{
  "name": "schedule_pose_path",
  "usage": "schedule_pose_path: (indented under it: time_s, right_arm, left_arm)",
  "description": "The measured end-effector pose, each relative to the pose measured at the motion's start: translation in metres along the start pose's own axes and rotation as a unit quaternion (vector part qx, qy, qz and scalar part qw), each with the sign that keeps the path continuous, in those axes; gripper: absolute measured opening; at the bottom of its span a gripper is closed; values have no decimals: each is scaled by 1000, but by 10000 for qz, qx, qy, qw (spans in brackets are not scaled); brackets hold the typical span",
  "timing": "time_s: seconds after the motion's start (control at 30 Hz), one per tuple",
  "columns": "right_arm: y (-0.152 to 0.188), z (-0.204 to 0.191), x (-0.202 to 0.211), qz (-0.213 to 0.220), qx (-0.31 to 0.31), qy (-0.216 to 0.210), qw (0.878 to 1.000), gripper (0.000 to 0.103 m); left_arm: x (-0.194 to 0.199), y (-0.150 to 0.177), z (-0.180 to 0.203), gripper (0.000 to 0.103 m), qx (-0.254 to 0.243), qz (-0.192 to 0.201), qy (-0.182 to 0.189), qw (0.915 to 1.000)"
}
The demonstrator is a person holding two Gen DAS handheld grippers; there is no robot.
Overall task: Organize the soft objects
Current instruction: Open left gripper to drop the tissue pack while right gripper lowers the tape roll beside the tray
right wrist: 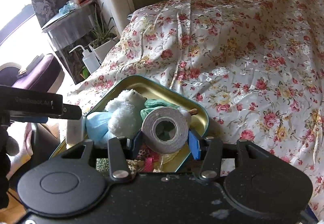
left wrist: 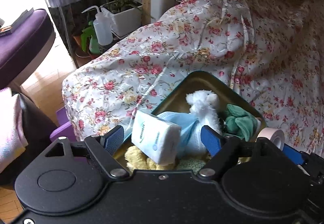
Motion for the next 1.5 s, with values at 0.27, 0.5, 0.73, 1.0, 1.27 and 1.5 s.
schedule_pose_path:
  time_s: [0.27, 0.5, 0.73, 1.0, 1.27, 1.5]
  right_arm:
    - [0, -12, -10, -46, 236, -54, 9997, 49]
    - [1, -19, -8, 43, 528, -13, 9986, 51]
    - [2, -7, 1, 22, 394, 183, 9991, 54]
    - [4, 16, 9, -151, 195, 381, 9990, 56]
    - [16, 47, -12, -955, 233, 848, 9915, 56]
    - [29, 49, -33, -1327, 384, 729, 9877, 56]
  left_arm:
    - [0, 3, -6, 79, -4, 21, -240, 9997]
    - [2, 6, -3, 79, -71, 44, -252, 9996]
    - [11, 10, 0, 79, -185, 161, -285, 9993]
    - [16, 12, -1, 79, -178, 167, -255, 9994]
    - [15, 15, 4, 79, -226, 60, -135, 9996]
    - [16, 16, 8, 79, -284, -2, 9, 9996]
Point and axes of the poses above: each gripper's, at about its wrist camera, not at the fingertips, and x roughly against the way its jaws point, z to its right, y to its underside, the point moved 1 cm from there along -x, roughly the way its jaws point, and after that the axes turned 7 degrees about x, right-handed, at the moved point
